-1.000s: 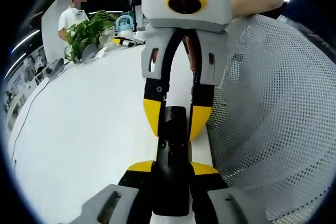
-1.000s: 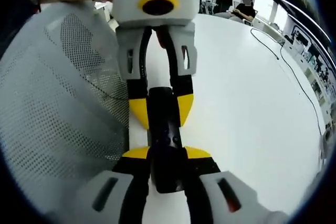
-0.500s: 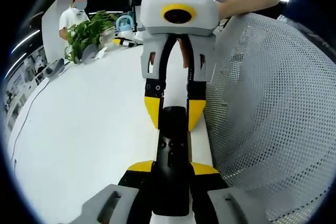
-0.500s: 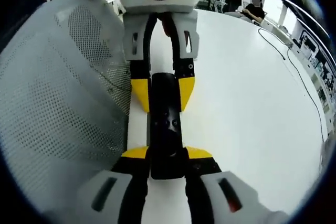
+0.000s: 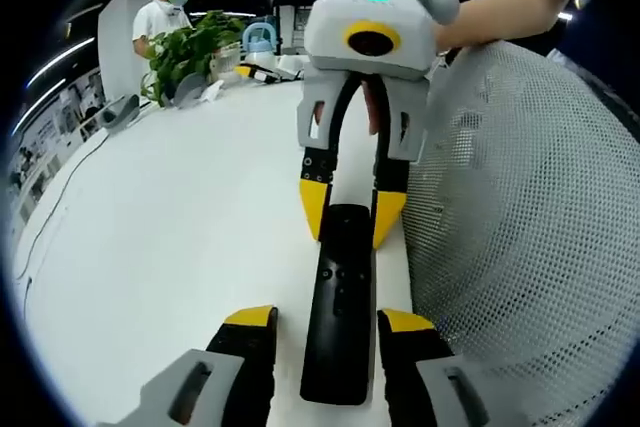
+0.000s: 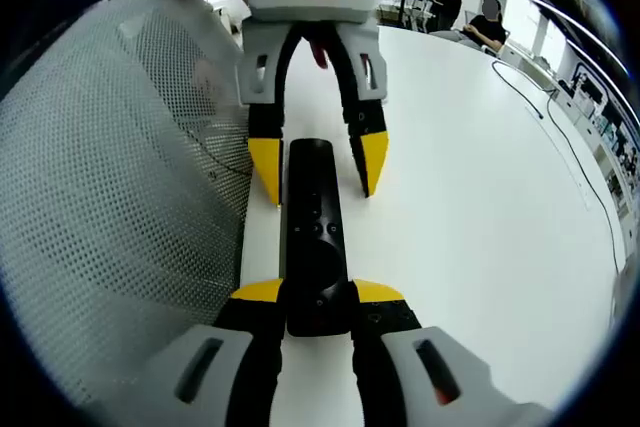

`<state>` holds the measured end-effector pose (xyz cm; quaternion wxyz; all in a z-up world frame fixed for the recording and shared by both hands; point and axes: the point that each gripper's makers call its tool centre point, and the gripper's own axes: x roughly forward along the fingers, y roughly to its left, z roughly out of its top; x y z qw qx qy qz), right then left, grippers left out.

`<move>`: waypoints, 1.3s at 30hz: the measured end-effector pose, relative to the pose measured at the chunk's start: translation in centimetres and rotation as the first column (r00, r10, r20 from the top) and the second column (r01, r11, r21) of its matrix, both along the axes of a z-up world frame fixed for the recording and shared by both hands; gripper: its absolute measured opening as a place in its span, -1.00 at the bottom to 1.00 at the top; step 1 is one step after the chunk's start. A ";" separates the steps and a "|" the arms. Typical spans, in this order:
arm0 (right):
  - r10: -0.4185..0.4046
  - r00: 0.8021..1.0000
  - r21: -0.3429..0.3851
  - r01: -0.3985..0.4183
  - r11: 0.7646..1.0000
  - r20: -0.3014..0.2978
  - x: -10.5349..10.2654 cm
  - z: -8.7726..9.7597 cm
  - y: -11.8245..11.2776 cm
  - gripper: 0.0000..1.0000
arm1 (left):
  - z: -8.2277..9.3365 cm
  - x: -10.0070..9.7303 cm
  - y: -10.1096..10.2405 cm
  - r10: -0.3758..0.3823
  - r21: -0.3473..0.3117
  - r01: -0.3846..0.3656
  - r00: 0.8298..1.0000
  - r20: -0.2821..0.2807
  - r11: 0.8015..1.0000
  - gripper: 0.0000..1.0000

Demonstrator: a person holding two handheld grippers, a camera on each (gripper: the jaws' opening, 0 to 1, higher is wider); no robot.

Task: Press the specified remote control buttons in sequence, fully releasing each button before pressing the next.

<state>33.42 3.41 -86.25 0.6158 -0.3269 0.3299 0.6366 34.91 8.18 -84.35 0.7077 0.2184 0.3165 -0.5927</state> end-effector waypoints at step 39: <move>-0.027 1.000 -0.002 0.027 1.000 0.009 0.4 0.0 0.3 -0.51 | 15.2 -2.0 6.8 0.554 -0.435 -0.495 0.832 0.011 0.752 1.00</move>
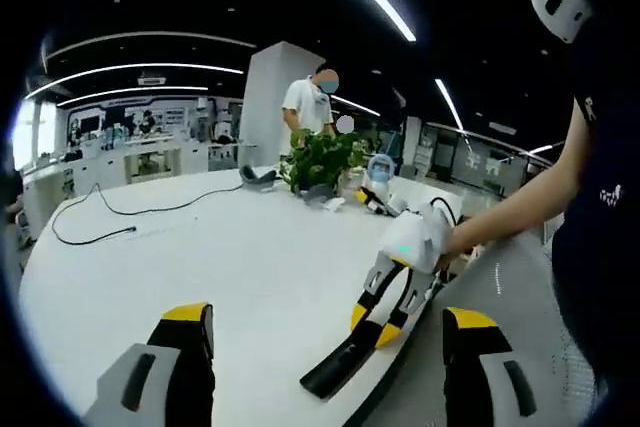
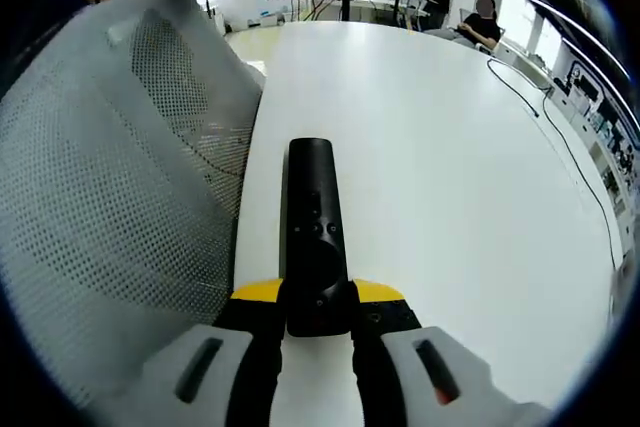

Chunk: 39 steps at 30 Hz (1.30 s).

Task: Press the specified remote control buttons in sequence, fully releasing each button before pressing the next.

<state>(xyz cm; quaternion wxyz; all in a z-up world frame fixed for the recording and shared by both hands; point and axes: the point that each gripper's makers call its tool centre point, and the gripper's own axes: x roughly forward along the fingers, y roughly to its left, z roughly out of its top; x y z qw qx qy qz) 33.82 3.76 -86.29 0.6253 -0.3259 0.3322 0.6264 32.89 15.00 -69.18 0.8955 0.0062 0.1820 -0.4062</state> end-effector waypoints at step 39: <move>-0.003 1.000 -0.080 0.003 0.997 0.004 6.9 -0.1 -0.4 -0.52 | -0.2 1.0 1.6 0.125 0.011 -0.126 0.989 0.076 0.992 0.94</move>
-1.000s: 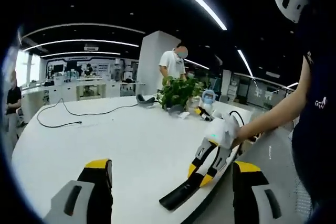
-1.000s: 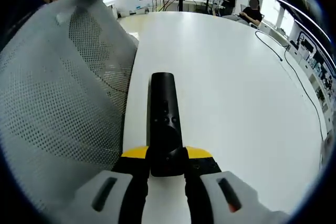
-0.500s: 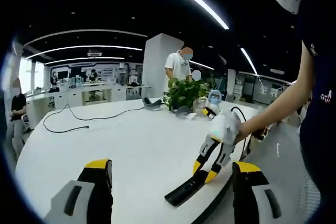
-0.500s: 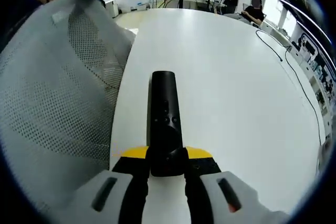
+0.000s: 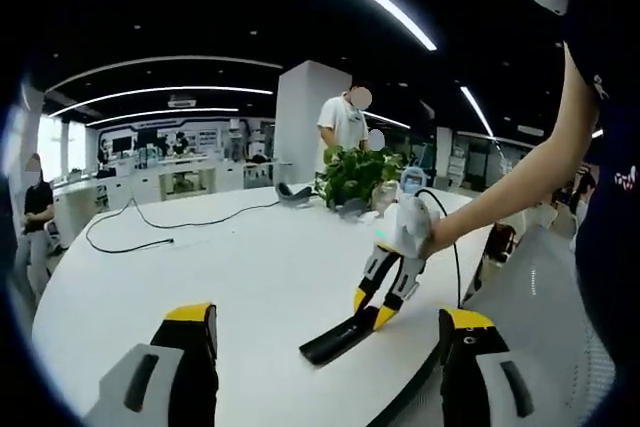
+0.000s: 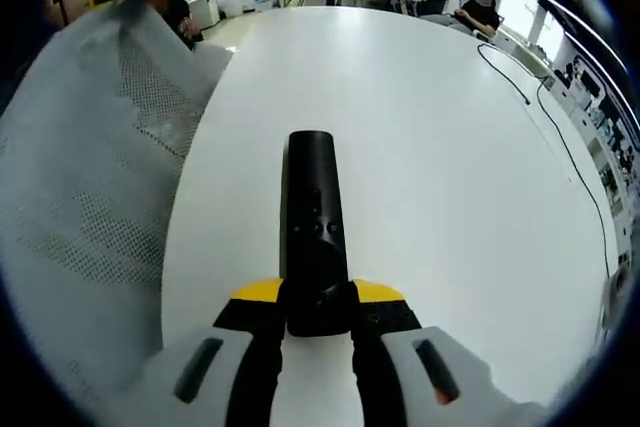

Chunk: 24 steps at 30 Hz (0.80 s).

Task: Press the specified remote control buttons in sequence, fully releasing each button before pressing the next.

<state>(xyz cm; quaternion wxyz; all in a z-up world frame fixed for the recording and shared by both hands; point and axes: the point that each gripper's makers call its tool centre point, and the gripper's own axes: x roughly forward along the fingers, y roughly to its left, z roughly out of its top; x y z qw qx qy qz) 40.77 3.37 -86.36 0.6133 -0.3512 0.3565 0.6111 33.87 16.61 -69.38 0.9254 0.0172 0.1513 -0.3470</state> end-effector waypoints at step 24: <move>0.001 1.000 -0.053 -0.001 0.999 -0.011 6.8 0.1 -0.7 -0.51 | -0.1 0.1 0.3 0.012 0.001 -0.012 1.000 -0.004 1.000 0.90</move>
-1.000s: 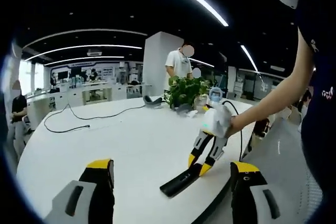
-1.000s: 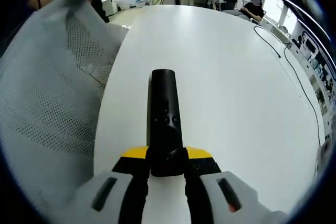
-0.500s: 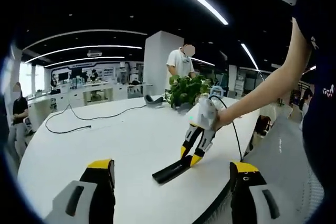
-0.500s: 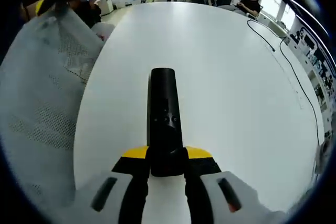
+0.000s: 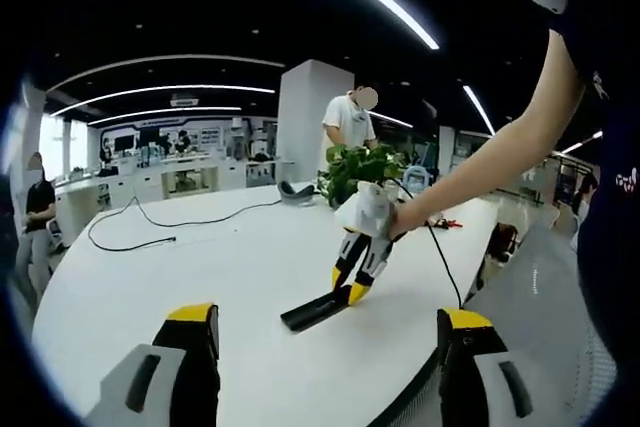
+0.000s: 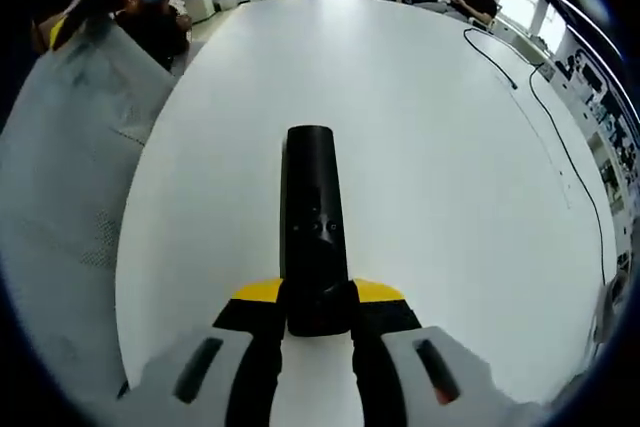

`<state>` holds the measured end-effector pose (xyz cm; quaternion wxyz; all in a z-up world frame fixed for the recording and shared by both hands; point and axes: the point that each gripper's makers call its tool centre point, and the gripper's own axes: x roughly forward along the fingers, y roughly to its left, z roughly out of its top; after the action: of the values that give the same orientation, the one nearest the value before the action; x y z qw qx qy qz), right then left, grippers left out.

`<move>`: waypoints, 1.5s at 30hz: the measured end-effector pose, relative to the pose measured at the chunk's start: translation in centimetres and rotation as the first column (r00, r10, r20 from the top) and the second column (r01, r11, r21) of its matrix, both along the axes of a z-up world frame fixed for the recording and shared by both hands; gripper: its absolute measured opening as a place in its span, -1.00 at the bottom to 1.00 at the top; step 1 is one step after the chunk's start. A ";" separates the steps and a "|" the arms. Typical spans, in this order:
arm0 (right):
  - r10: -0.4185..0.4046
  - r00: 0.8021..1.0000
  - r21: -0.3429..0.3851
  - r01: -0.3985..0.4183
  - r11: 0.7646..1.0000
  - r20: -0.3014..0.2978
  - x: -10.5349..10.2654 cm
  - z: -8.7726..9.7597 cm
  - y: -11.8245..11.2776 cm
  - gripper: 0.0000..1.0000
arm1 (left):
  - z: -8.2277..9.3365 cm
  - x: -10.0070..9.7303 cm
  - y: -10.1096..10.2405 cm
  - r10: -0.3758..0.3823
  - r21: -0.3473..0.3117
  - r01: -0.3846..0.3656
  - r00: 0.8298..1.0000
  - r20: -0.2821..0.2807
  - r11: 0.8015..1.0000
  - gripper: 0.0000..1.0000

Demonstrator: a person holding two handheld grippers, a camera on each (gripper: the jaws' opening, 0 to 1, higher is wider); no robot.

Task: Press the specified remote control buttons in sequence, fully releasing each button before pressing the next.

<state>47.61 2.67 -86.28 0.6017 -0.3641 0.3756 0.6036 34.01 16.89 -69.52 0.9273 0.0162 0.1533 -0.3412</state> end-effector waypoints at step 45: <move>-0.014 1.000 -0.040 0.015 0.999 0.009 5.3 -0.1 -0.4 -0.51 | 0.2 0.6 0.8 0.054 -0.005 -0.054 0.999 0.009 0.999 0.91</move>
<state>52.87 2.28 -86.33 0.6003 -0.3759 0.3876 0.5900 34.64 17.73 -69.27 0.9368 0.0116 0.1485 -0.3164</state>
